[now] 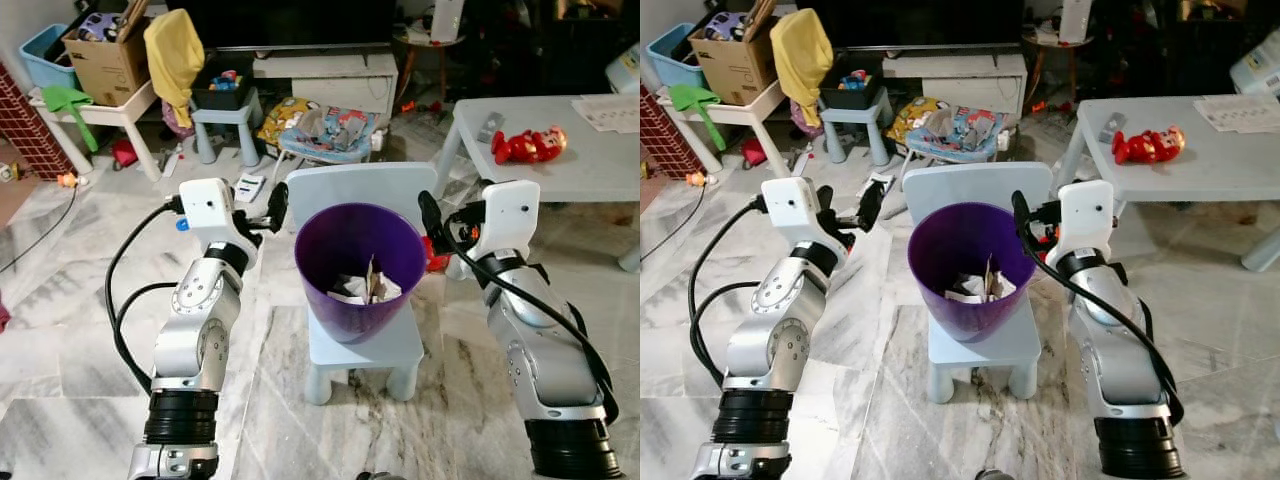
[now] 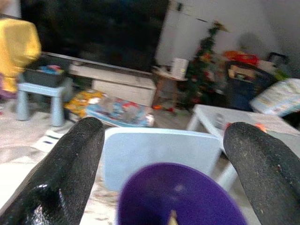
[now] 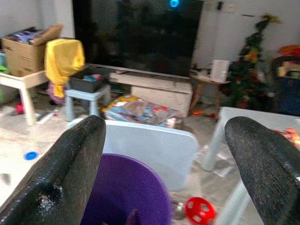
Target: Picking trash to rubbish bin
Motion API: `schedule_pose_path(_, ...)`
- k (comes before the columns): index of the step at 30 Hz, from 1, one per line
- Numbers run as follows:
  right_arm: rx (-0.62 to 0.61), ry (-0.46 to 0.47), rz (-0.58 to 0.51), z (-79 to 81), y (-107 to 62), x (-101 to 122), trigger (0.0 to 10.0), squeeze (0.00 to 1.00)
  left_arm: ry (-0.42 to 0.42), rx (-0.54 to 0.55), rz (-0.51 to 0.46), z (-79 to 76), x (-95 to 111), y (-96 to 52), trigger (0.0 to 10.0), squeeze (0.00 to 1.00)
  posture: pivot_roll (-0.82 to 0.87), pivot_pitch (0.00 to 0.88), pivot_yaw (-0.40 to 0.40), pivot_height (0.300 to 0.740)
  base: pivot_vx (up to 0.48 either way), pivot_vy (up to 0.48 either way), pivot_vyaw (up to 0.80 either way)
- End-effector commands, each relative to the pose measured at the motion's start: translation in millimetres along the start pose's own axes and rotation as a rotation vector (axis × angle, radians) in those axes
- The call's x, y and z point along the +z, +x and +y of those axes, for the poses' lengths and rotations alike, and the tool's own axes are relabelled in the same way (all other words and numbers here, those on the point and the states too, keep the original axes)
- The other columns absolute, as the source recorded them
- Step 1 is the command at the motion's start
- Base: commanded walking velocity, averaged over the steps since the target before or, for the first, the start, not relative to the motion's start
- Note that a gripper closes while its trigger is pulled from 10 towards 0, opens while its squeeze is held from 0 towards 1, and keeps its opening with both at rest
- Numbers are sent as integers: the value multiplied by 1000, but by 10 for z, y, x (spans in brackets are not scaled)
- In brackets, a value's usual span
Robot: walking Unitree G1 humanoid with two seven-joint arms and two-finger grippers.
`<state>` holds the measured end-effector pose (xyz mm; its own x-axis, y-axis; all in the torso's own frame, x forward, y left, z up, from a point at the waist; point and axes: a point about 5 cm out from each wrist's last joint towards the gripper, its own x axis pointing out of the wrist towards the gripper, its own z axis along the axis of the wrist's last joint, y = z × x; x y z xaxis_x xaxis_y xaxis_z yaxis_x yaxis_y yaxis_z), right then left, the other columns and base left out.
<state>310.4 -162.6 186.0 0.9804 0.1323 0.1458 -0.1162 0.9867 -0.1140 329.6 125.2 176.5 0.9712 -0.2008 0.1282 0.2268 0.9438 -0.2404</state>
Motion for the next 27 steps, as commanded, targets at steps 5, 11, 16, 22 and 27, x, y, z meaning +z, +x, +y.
schedule_pose_path(5,-6,2,-11,-1,-15,31,10000,0,5,-8,2,-11,-3,-7,10000,0,-56,77,25,740,0,0,-800)
schedule_pose_path(11,-6,2,-12,-1,-13,33,10000,0,3,-6,3,-9,-4,-8,10000,0,-55,77,25,740,0,0,-800)
schedule_pose_path(16,-7,2,-13,-3,-14,34,10000,0,1,-3,3,-6,-6,-11,10000,0,-56,77,25,740,0,0,-800)
schedule_pose_path(22,-8,2,-15,-8,-14,38,10000,0,-1,2,2,2,0,-2,10000,0,-57,77,25,740,0,0,-800)
schedule_pose_path(27,-8,2,-14,-10,-12,40,10000,0,-1,4,2,5,1,0,10000,0,-58,77,25,740,0,0,-680)
